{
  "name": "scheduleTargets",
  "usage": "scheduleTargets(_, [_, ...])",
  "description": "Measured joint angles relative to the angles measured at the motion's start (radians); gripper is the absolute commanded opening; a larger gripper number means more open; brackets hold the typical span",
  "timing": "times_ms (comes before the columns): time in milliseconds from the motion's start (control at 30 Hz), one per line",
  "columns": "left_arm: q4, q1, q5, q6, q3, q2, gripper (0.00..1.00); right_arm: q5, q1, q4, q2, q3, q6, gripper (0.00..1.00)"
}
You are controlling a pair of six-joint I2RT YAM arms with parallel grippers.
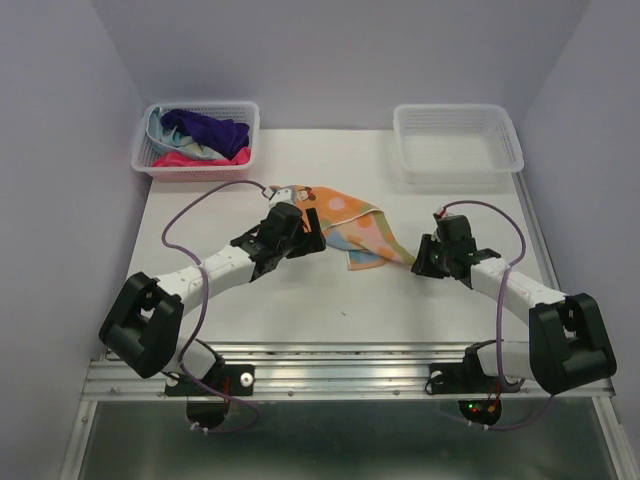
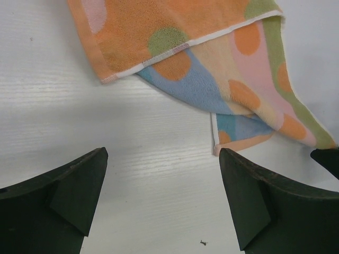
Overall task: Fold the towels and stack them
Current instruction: Flatten out the crumpled towel
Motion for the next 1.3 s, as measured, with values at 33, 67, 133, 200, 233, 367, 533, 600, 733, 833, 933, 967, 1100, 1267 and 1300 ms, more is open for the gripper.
scheduleTargets(33, [0.001,0.000,0.000,0.000,0.000,0.000,0.99,0.000,0.000,0.002,0.000,0.000,-0.005,0.13])
scheduleTargets(67, [0.001,0.000,0.000,0.001,0.000,0.000,0.99,-0.001,0.000,0.003,-0.001,0.000,-0.006,0.08])
scheduleTargets(133, [0.001,0.000,0.000,0.003,0.000,0.001,0.99,-0.005,0.000,0.004,-0.003,0.000,-0.013,0.01])
scheduleTargets(200, [0.006,-0.005,0.000,0.004,0.000,0.006,0.99,-0.009,0.000,0.006,-0.016,0.000,-0.012,0.01])
scheduleTargets(233, [0.010,-0.011,0.000,0.005,0.000,0.013,0.99,-0.010,0.000,0.006,-0.024,0.001,-0.010,0.01])
scheduleTargets(367, [0.023,-0.055,-0.002,0.011,0.003,0.067,0.99,-0.008,0.000,0.008,-0.052,0.027,0.020,0.01])
scheduleTargets(533, [0.012,-0.152,-0.010,0.016,0.077,0.206,0.99,0.006,0.000,-0.002,-0.048,0.103,0.120,0.01])
scheduleTargets(600, [-0.002,-0.198,-0.020,0.014,0.148,0.284,0.95,0.007,0.000,-0.001,-0.039,0.130,0.155,0.01])
scheduleTargets(733, [-0.075,-0.245,-0.084,-0.002,0.285,0.382,0.90,0.006,0.000,-0.001,-0.024,0.139,0.192,0.01])
scheduleTargets(833, [-0.136,-0.277,-0.153,-0.019,0.395,0.467,0.85,0.003,0.000,-0.002,-0.010,0.139,0.211,0.01])
scheduleTargets(933, [-0.178,-0.294,-0.185,-0.031,0.434,0.511,0.84,-0.001,0.000,0.001,-0.008,0.139,0.225,0.01])
scheduleTargets(967, [-0.189,-0.296,-0.187,-0.035,0.435,0.516,0.84,-0.001,0.000,0.002,-0.008,0.139,0.229,0.01])
scheduleTargets(1100, [-0.221,-0.305,-0.203,-0.051,0.435,0.526,0.79,-0.001,0.000,0.001,-0.008,0.139,0.234,0.01])
scheduleTargets(1267, [-0.227,-0.310,-0.210,-0.061,0.435,0.526,0.72,0.000,0.000,0.001,-0.008,0.139,0.237,0.01])
scheduleTargets(1300, [-0.229,-0.312,-0.212,-0.062,0.435,0.526,0.72,0.000,0.000,0.001,-0.008,0.139,0.237,0.01])
